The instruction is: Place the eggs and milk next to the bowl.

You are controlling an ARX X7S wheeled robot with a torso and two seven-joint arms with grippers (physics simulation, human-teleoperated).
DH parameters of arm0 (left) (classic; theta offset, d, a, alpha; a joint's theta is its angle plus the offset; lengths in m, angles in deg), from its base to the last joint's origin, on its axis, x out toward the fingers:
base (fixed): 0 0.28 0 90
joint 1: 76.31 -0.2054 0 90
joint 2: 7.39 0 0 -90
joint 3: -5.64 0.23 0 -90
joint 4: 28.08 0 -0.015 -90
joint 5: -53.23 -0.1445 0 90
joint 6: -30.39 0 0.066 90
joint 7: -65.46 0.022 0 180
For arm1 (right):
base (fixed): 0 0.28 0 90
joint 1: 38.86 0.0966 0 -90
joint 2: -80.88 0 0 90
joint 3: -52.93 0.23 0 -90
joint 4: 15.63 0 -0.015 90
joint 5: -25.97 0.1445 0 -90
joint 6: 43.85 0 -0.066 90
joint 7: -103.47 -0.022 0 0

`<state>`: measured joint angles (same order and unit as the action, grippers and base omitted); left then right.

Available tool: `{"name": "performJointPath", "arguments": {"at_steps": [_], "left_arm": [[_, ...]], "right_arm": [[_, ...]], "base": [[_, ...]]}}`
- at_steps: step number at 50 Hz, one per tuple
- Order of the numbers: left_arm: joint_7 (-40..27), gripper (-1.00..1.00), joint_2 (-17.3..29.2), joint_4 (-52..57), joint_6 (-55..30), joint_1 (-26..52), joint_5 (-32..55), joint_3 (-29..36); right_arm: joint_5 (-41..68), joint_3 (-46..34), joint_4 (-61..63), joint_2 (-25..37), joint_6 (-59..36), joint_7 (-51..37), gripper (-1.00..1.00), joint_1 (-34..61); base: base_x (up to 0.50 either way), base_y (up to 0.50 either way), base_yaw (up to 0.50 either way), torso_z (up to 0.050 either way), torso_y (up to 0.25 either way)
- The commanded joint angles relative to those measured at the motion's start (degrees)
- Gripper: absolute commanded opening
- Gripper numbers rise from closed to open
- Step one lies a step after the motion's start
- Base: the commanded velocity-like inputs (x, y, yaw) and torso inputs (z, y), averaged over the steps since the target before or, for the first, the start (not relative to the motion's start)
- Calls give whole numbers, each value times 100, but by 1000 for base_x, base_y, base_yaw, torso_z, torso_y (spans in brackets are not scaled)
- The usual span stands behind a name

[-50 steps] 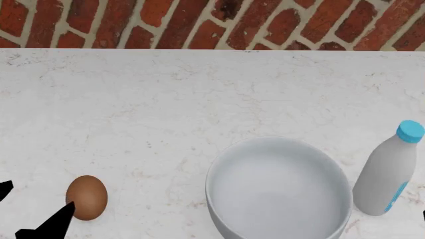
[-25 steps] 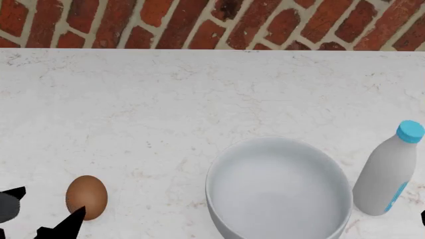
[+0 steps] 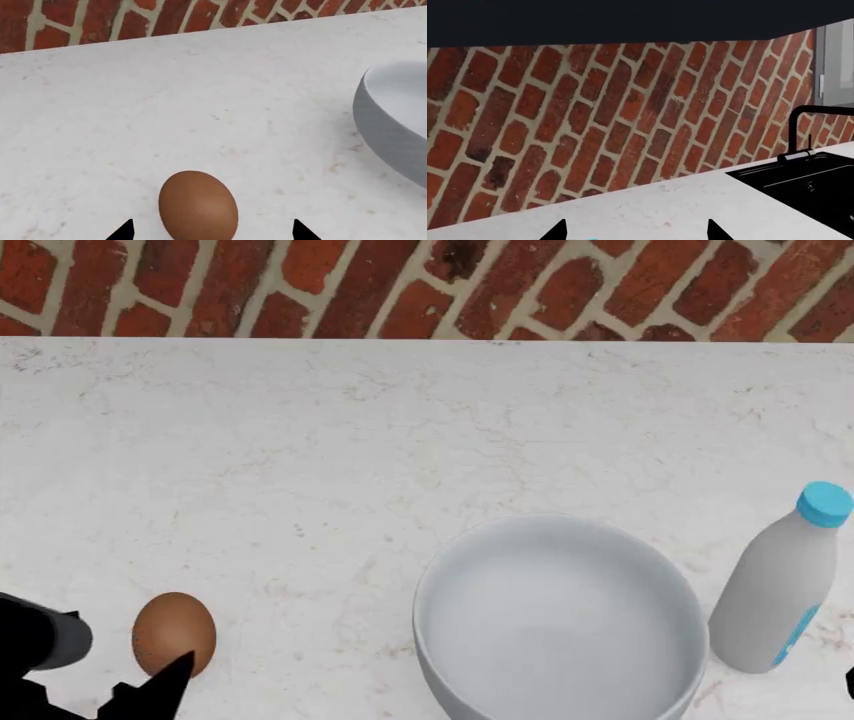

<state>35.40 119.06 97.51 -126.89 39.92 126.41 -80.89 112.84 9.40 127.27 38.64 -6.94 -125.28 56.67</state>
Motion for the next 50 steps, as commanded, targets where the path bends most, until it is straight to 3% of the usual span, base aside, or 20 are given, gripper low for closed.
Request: {"name": "performJointPath", "arguments": {"at_steps": [1,50], "left_arm": [[209,100,-51,-220,83,92,-353,275],[684,100,-256,-1136,350,533,-1327,1251]], "right_arm": [[-39,0,2,-17,-2,13,100,-35],[-146,296,-25,-78,17,228,100,-315]], "base": [[0,0,0,0,0],[0,0,0,0,0]]}}
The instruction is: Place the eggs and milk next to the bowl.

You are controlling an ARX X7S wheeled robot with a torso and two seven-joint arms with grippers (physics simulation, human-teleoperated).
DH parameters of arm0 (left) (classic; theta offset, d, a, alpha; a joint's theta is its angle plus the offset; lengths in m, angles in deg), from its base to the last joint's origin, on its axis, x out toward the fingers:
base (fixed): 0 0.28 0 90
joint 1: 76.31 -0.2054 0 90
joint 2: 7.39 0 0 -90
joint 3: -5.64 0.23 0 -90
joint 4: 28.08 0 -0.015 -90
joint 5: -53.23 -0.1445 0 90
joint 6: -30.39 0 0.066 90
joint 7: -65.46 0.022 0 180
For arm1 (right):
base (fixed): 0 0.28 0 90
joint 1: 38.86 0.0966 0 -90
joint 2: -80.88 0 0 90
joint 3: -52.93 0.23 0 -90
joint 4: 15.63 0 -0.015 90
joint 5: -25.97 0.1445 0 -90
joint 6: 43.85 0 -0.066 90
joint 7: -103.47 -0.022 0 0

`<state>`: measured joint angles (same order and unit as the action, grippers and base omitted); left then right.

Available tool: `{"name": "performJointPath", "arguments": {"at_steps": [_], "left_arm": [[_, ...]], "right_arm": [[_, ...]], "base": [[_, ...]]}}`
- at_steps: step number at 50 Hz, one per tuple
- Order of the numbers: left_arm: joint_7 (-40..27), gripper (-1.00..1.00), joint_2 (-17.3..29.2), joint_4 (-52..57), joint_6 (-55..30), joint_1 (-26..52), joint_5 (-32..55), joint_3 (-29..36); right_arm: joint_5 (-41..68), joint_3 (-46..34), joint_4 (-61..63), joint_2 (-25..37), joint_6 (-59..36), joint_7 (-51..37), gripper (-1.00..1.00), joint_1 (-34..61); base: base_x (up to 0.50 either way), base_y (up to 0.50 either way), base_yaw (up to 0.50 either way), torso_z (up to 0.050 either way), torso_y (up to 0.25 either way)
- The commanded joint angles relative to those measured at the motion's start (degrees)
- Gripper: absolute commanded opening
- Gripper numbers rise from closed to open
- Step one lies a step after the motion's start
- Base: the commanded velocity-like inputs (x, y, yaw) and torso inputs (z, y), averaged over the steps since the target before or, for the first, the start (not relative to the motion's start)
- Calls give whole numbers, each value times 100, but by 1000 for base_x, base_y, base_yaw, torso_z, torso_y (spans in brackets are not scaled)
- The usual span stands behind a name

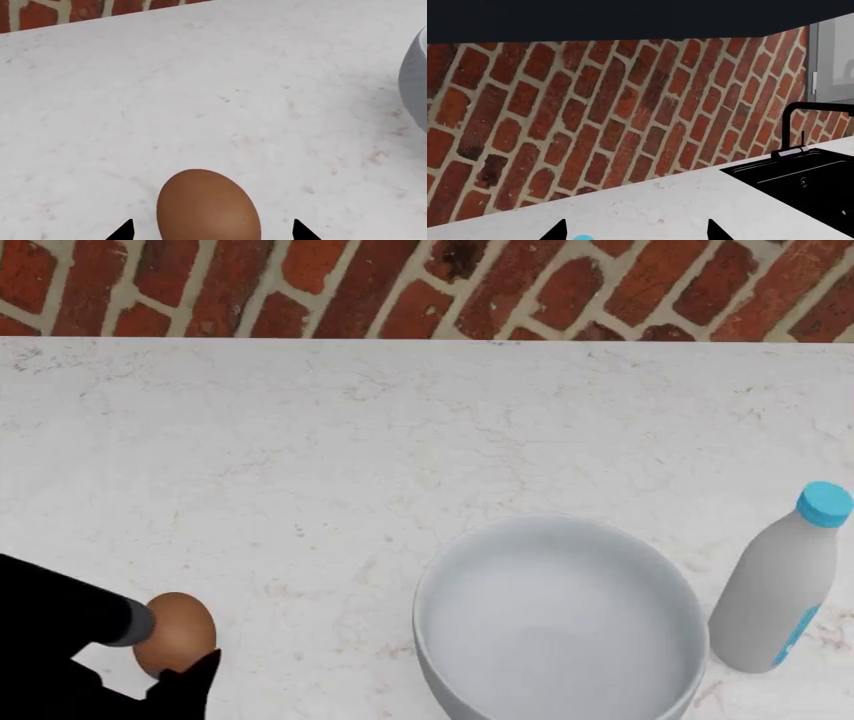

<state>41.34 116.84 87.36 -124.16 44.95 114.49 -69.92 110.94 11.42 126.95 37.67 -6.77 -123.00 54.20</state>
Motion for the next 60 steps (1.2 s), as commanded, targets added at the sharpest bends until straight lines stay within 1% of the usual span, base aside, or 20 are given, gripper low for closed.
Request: {"name": "performJointPath", "arguments": {"at_steps": [1,26,37,38,51,60], "left_arm": [[99,100,-40,-143,89,42,-148,164],[318,100,-94,-416,368,8,-437,420],[290,100,-109,-411,340,33,-412,460],[282,-100,-108,-404,347,34,-414,455],[292,-100,-70,-384,401,30,-475,512],[290,-100,-32,-295,475,-8,-412,423]], "right_arm": [[53,99,9,24,2,-7,100,-69],[10,131,39,8,2,15,100,-153],[53,143,42,35,9,-28,100,-167],[50,136,45,35,11,-22,100,-165],[25,139,49,14,20,21,100,-198],[79,147,59,49,34,-18,100,-196]], "base": [[0,0,0,0,0],[0,0,0,0,0],[0,0,0,0,0],[0,0,0,0,0],[0,0,0,0,0],[0,0,0,0,0]]}}
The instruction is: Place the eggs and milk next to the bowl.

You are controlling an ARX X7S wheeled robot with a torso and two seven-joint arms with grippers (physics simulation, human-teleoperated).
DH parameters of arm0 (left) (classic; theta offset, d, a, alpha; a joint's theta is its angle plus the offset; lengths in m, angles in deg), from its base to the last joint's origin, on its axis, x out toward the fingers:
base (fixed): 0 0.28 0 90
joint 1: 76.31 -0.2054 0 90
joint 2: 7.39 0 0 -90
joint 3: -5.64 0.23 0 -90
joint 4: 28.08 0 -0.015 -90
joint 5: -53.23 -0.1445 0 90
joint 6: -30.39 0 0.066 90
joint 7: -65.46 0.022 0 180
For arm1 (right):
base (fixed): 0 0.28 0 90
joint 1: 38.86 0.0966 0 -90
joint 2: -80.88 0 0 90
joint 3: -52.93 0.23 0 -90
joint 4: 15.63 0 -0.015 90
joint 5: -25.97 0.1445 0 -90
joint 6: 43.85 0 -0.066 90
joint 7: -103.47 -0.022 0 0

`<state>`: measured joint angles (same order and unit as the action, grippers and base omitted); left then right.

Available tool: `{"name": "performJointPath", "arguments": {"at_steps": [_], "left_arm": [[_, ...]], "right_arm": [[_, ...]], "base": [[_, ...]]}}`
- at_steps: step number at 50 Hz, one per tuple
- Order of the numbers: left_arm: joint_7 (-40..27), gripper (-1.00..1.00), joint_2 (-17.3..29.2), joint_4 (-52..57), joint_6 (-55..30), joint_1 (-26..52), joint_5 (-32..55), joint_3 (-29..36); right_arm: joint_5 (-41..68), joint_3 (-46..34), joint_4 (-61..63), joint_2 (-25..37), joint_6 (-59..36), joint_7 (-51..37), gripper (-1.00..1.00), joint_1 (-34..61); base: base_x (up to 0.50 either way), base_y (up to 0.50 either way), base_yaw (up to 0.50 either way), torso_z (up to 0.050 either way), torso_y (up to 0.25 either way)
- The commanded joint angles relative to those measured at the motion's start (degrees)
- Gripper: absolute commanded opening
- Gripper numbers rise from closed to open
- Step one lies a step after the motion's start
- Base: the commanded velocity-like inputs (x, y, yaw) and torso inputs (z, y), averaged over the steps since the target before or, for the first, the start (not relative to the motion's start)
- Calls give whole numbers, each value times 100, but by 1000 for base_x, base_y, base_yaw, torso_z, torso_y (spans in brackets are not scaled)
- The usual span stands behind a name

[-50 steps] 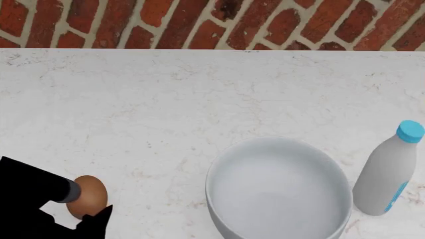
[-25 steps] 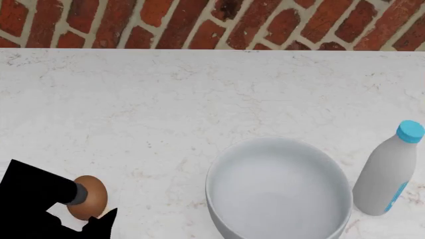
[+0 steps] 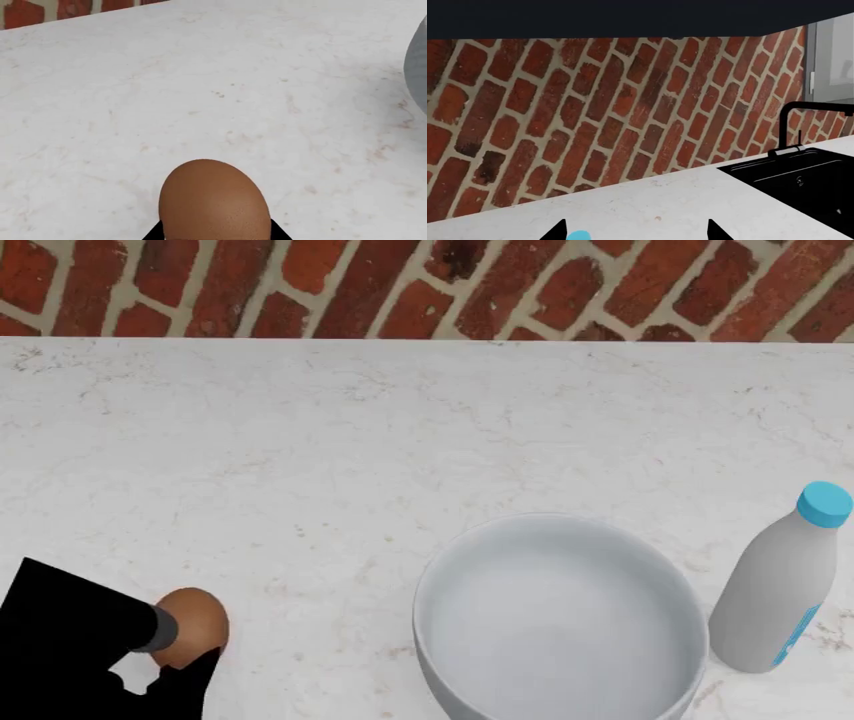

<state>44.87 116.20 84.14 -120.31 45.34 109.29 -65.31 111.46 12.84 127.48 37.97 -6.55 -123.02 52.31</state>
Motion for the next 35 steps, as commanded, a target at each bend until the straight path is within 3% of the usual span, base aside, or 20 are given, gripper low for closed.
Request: {"name": "performJointPath", "arguments": {"at_steps": [1,22,35], "left_arm": [[-58,-100,34,27,98,-49,109,-40],[549,-100,298,454,366,141,698,-473],[1935,-100,557,45,516,602,420,3]], "right_arm": [[31,-2,5,24,14,-21,100,-2],[78,-33,10,51,51,-47,100,16],[110,209,65,-16,50,38,100,-159]], "base": [[0,0,0,0,0],[0,0,0,0,0],[0,0,0,0,0]]}}
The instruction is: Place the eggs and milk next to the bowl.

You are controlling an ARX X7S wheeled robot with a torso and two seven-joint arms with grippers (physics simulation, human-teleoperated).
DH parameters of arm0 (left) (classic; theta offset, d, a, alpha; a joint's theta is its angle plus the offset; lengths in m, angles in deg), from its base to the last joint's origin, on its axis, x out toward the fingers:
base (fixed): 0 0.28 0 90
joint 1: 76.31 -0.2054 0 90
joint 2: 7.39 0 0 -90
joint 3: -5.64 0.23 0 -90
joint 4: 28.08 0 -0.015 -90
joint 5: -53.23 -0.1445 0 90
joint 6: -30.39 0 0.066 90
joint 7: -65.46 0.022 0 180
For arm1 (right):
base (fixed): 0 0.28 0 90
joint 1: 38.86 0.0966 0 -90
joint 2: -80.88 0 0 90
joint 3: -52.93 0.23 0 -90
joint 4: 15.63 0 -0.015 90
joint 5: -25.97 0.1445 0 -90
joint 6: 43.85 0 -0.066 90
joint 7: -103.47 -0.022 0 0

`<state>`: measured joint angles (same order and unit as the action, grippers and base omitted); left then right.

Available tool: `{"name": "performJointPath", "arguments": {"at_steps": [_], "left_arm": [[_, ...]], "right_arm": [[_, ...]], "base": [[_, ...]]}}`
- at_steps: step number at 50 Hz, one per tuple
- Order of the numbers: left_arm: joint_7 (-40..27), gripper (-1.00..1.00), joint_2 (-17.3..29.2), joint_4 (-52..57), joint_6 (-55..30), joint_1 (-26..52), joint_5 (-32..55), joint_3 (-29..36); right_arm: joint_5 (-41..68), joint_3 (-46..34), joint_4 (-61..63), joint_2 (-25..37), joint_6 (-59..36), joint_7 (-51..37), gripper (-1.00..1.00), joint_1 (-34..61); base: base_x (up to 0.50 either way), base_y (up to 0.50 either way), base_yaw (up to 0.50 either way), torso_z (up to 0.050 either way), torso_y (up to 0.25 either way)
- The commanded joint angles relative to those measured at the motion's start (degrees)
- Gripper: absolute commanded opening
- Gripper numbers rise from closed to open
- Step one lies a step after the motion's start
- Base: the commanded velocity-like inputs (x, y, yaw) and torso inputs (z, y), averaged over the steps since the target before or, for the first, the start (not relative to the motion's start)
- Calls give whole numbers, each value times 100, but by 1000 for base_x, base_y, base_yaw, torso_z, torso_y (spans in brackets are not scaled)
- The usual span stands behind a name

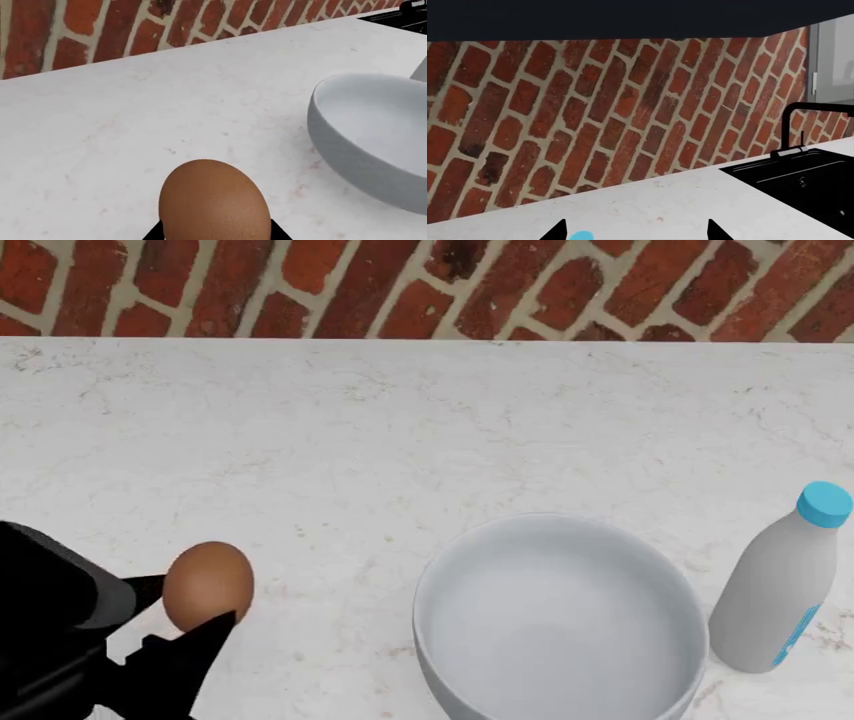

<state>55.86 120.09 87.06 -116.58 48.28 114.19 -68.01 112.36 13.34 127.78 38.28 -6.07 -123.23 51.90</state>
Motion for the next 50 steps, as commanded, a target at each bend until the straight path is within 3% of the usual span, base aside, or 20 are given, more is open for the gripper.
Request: {"name": "performJointPath", "arguments": {"at_steps": [1,6,22,50], "left_arm": [[935,-100,137,-337,151,376,-64,297],[1443,-100,121,-458,178,626,-154,546],[1929,-100,-381,-1154,106,1328,-662,1289],[2637,-100,-1087,-2468,505,2081,-1518,2162]], "right_arm": [[29,175,41,-45,4,61,100,-123],[40,275,61,-68,2,97,100,-191],[97,706,137,-177,-27,233,100,-491],[149,797,128,-138,-30,204,100,-568]], "base": [[0,0,0,0,0],[0,0,0,0,0],[0,0,0,0,0],[0,0,0,0,0]]}}
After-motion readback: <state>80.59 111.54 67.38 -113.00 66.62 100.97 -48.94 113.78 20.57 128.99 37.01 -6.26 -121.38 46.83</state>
